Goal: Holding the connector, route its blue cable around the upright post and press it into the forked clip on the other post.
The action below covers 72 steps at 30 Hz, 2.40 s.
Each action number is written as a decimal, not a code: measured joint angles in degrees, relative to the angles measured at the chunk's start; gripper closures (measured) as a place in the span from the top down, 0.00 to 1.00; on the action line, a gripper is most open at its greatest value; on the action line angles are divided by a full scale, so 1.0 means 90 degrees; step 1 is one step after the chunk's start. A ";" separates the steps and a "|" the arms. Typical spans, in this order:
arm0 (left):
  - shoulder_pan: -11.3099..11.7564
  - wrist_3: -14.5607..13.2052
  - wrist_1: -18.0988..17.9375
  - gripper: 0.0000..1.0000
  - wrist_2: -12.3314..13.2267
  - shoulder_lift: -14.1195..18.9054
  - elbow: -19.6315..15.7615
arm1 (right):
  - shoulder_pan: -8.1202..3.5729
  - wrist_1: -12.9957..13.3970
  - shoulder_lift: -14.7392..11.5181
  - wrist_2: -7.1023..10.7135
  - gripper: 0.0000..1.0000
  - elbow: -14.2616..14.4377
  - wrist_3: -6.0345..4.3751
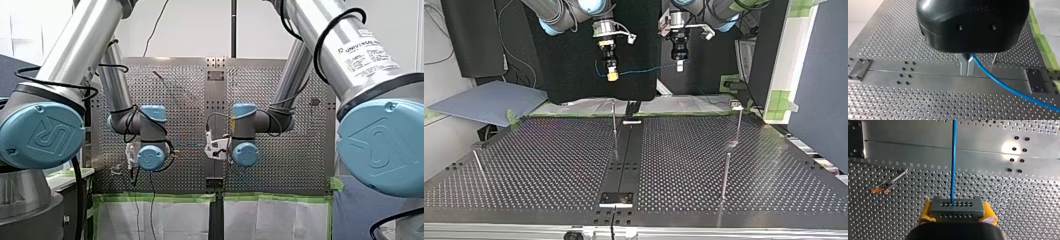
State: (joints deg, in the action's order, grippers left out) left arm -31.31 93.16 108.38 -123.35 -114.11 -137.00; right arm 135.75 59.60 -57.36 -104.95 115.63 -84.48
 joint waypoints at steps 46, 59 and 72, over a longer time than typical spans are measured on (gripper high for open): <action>0.0000 0.0000 0.0000 0.00 0.0000 0.0000 0.0000 | 0.0000 0.0000 0.0000 0.0000 0.00 0.0000 0.0000; -0.0014 -0.0025 -0.0023 0.05 0.0013 -0.0010 0.0011 | 0.0000 -0.0004 0.0000 0.0000 0.00 0.0000 0.0000; -0.0116 -0.0059 -0.0049 0.05 0.0088 -0.0463 0.0039 | 0.0000 -0.0020 0.0000 0.0000 0.00 0.0000 0.0000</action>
State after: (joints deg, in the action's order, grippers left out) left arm -32.35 92.63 107.94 -122.56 -118.27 -136.65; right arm 135.75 59.42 -57.36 -104.95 115.63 -84.48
